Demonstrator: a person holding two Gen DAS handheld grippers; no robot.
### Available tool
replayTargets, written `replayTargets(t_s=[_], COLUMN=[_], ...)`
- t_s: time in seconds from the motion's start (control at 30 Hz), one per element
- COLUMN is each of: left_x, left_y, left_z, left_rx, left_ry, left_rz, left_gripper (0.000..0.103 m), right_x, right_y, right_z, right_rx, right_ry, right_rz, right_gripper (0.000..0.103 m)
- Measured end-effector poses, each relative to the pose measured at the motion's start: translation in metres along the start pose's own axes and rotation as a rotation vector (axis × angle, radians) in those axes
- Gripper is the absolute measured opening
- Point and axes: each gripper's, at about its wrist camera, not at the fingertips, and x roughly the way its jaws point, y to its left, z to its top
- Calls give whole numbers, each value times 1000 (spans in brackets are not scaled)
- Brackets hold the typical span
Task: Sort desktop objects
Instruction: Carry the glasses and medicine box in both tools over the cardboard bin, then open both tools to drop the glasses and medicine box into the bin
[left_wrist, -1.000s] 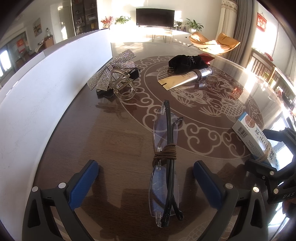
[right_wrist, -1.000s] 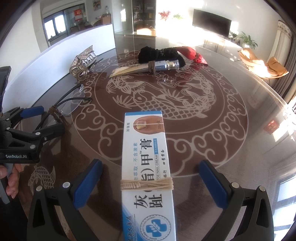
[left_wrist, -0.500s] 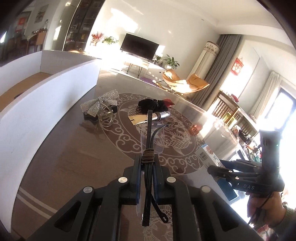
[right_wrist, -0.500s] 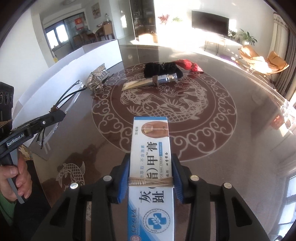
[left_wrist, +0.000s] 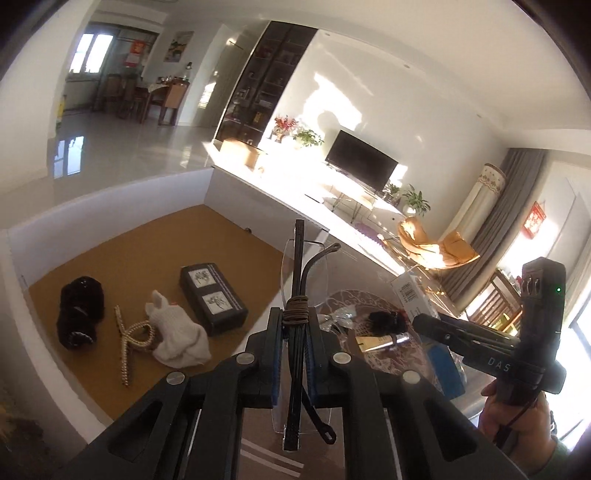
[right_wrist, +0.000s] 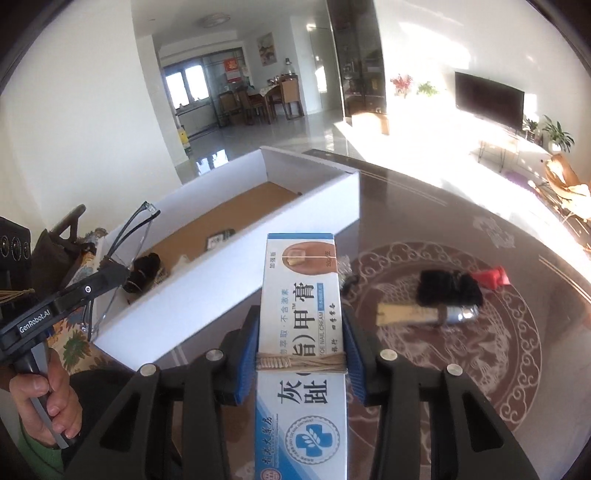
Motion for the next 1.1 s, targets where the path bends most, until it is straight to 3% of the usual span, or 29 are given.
replayTargets(t_s=[0.17, 0.3, 0.57, 0.6, 0.63, 0.7, 0.73, 0.8, 0.83, 0.87, 0.97, 1.1], left_x=[24, 53, 87, 91, 95, 102, 104, 108, 110, 112, 114, 107], left_y=[53, 77, 90, 93, 96, 101, 100, 100, 99, 99, 101, 108], left_z=[33, 30, 10, 8, 6, 4, 5, 3, 3, 2, 0, 0], left_rx=[-91, -115, -123, -129, -139, -166, -160, -153, -146, -140, -134, -161], left_ry=[65, 145, 315, 343, 372, 425, 428, 443, 455, 468, 474, 420], left_rz=[180, 244, 330, 351, 366, 372, 361, 367, 378, 389, 393, 346], left_gripper=[11, 11, 16, 24, 43, 69, 72, 75, 75, 75, 75, 75], right_x=[63, 123, 224, 232, 237, 244, 248, 257, 260, 263, 261, 249], right_y=[70, 105, 123, 123, 121, 119, 116, 111, 108, 107, 111, 113], right_z=[75, 119, 147, 147, 146, 147, 148, 147, 147, 146, 144, 141], right_rx=[-57, -57, -29, -27, -26, -16, -3, 34, 49, 56, 20, -33], right_ry=[-33, -37, 127, 145, 156, 173, 187, 236, 261, 278, 287, 272], right_rz=[115, 150, 125, 114, 101, 94, 97, 91, 84, 82, 70, 51], right_gripper=[42, 42, 42, 42, 42, 43, 43, 59, 85, 100, 100, 100])
